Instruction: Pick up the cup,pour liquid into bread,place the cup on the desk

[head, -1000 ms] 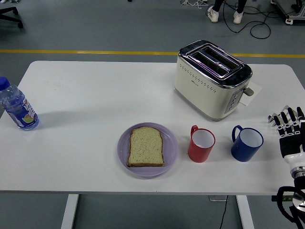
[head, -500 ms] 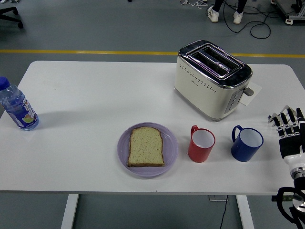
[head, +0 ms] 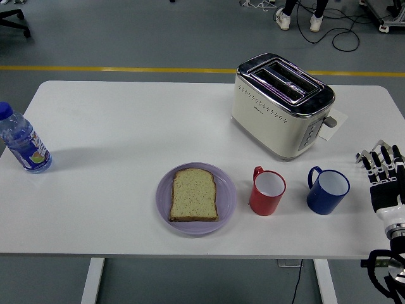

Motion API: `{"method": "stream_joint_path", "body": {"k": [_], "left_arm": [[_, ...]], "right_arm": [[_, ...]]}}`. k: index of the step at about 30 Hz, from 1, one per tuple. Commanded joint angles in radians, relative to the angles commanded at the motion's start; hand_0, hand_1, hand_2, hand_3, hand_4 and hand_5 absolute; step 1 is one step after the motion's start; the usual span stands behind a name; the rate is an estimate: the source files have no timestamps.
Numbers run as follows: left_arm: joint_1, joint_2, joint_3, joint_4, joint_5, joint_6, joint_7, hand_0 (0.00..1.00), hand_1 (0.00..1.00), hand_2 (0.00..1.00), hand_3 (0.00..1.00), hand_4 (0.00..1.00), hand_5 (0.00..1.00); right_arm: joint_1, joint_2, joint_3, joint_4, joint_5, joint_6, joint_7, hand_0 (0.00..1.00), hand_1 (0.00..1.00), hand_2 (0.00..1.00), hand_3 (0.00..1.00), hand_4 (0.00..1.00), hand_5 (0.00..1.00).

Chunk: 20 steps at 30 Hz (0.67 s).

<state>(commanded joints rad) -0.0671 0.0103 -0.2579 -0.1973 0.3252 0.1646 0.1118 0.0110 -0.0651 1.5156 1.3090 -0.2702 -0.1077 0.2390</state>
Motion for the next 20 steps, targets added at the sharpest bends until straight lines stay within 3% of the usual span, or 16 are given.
{"method": "stream_joint_path", "body": {"k": [20], "left_arm": [[-0.004, 0.001, -0.011, 0.0, 0.004, 0.0, 0.0, 0.633, 0.637, 0.65, 0.503, 0.24, 0.866]], "right_arm": [[0.005, 0.001, -0.006, -0.001, 0.004, 0.002, 0.001, 0.581, 0.506, 0.616, 0.598, 0.592, 0.131]]}}
